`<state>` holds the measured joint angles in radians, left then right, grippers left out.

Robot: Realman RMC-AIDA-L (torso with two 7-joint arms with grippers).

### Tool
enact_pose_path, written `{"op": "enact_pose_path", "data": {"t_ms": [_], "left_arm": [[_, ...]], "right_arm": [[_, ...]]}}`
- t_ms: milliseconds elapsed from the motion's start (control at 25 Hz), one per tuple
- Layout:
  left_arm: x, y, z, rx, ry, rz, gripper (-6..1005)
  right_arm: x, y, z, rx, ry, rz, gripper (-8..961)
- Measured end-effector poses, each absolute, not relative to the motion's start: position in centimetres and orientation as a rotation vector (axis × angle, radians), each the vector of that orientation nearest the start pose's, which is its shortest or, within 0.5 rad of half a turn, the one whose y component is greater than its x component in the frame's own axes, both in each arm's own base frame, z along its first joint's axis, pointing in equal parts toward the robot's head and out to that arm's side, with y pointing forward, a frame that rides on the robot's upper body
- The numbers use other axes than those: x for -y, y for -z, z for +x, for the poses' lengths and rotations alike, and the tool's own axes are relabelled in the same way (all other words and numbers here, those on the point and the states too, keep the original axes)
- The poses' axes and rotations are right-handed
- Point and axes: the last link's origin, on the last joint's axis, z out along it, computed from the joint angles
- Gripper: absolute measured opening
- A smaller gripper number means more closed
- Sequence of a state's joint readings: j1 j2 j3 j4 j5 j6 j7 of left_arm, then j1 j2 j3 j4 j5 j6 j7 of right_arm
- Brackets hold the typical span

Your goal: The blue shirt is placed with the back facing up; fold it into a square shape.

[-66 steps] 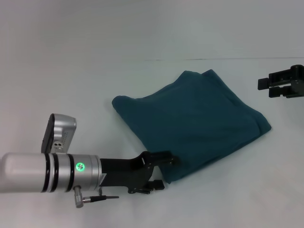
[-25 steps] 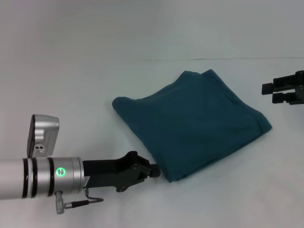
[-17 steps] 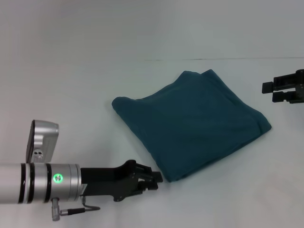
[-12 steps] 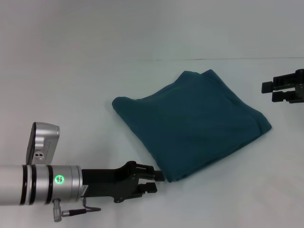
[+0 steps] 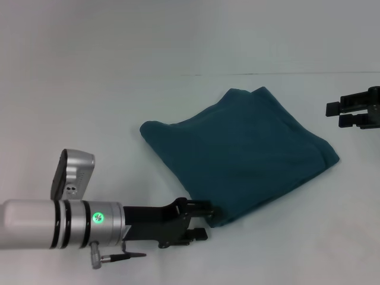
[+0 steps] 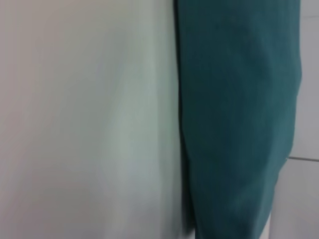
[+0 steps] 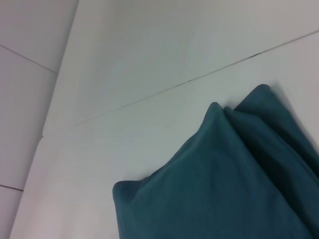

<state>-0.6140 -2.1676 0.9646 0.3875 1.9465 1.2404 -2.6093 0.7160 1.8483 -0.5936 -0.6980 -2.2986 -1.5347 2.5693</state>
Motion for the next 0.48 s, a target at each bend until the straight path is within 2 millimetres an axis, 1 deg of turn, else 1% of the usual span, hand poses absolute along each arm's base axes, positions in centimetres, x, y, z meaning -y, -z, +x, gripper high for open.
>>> {"op": "enact_pose_path", "data": {"t_ms": [360,480], "left_arm": [[-32.27,11.34,-24.29,-2.373,-0.552,1.894,658],[-32.32,11.69,-23.97,-2.355,-0.533,1.915,609]], "right_arm": [[-39.79,-10.26,26.62,-1.865,-0.479,-2.139,553],[-39.79,-10.26,26.6,-1.865,-0.479,-2.14,552]]}}
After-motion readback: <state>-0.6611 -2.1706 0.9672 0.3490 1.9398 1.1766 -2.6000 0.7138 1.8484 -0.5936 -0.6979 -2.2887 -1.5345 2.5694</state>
